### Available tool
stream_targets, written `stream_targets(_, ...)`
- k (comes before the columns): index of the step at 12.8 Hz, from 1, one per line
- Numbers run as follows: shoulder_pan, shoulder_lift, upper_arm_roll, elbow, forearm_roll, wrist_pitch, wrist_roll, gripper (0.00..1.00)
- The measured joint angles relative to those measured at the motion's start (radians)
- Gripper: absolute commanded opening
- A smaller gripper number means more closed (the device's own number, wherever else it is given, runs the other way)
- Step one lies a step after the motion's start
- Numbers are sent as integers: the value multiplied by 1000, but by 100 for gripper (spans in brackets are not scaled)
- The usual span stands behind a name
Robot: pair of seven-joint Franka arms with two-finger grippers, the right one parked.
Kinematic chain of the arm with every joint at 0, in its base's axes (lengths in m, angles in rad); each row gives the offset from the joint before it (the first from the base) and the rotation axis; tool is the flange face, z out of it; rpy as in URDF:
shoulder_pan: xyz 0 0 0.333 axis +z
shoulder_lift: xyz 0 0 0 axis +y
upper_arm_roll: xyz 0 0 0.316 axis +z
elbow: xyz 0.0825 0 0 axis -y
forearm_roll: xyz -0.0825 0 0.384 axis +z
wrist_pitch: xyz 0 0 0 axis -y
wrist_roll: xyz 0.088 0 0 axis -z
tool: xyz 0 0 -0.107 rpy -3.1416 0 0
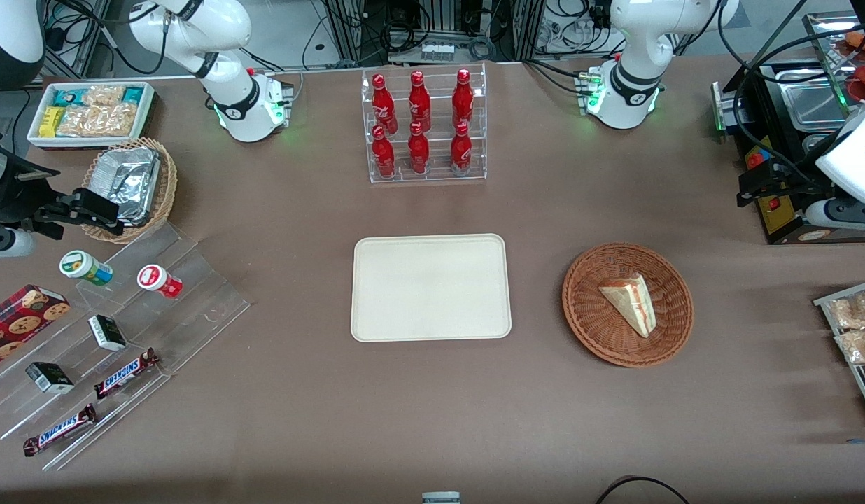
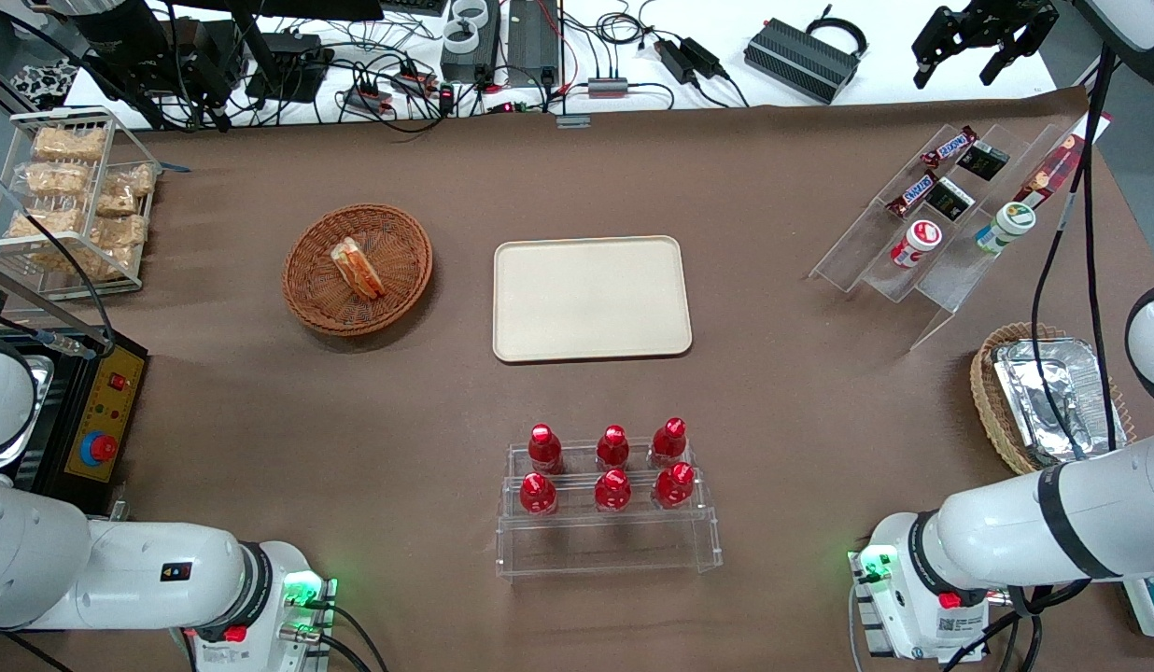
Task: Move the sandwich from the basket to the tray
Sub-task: 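Lower the open left gripper over the wrapped sandwich in the wicker basket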
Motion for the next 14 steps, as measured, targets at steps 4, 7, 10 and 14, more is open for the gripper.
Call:
stream_targets(4, 0, 7, 0, 0, 6, -2, -2, 100)
stream_targets(7, -4, 45, -7, 0, 19, 12, -73, 100)
stream_targets(10, -21, 110, -15, -3, 32, 75, -215, 100)
stream_targets(14, -26, 153, -15, -77, 32, 219, -394, 100)
